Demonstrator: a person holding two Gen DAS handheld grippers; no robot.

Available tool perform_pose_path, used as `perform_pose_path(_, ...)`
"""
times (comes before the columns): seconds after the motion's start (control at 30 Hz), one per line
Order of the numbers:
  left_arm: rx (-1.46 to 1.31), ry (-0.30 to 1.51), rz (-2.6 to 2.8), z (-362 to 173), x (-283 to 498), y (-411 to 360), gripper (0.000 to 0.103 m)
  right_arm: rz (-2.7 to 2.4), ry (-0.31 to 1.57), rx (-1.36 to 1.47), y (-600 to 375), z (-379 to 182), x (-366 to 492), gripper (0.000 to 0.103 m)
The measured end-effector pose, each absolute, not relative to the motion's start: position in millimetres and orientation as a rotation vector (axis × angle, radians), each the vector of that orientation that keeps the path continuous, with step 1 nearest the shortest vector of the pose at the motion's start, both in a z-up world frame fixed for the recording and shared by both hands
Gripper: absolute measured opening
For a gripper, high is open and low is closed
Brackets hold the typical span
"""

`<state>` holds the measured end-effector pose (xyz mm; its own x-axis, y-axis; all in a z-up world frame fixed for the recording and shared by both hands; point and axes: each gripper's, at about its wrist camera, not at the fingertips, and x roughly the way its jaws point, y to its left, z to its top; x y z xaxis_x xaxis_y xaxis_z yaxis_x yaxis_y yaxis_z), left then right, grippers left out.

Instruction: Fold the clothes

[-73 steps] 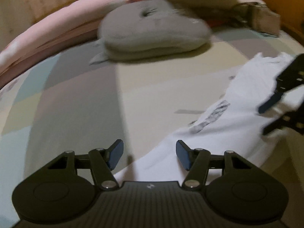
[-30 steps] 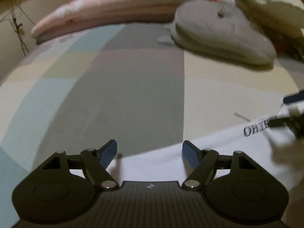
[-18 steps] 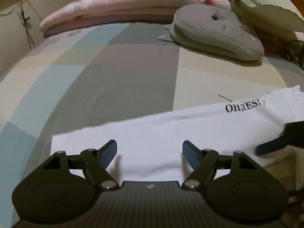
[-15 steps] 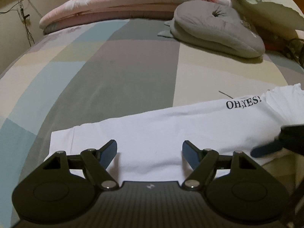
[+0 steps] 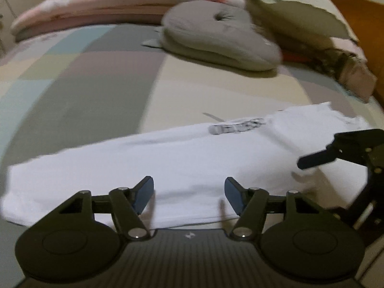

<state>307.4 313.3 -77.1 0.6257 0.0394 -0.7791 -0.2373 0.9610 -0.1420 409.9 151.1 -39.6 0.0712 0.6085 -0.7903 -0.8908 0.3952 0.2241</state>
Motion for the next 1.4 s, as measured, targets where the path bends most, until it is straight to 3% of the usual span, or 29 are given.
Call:
perform_pose_path(0.2,-0.307,0.969,0.196,-98,300,314,0.067,1.054,0.975,-0.37,124,-48,428,0.098)
perform_pose_path(0.37,-0.307,1.041,0.215,-84,290,314,0.063,0.972,0.99,-0.373,104,-53,433,0.098)
perform_pose_path(0.53,-0.377,0.942,0.133,-67,322,303,0.067,0.896,1.011,-0.372,85,-58,433,0.098)
perform_pose_path(1.07,-0.608,0.991,0.091,-99,345,336,0.07,0.801,1.021,-0.339,49,-58,435,0.098)
perform_pose_path(1.4,-0.566,0.984,0.395,-94,283,430,0.07,0.802,1.026,-0.348,56,-58,437,0.099)
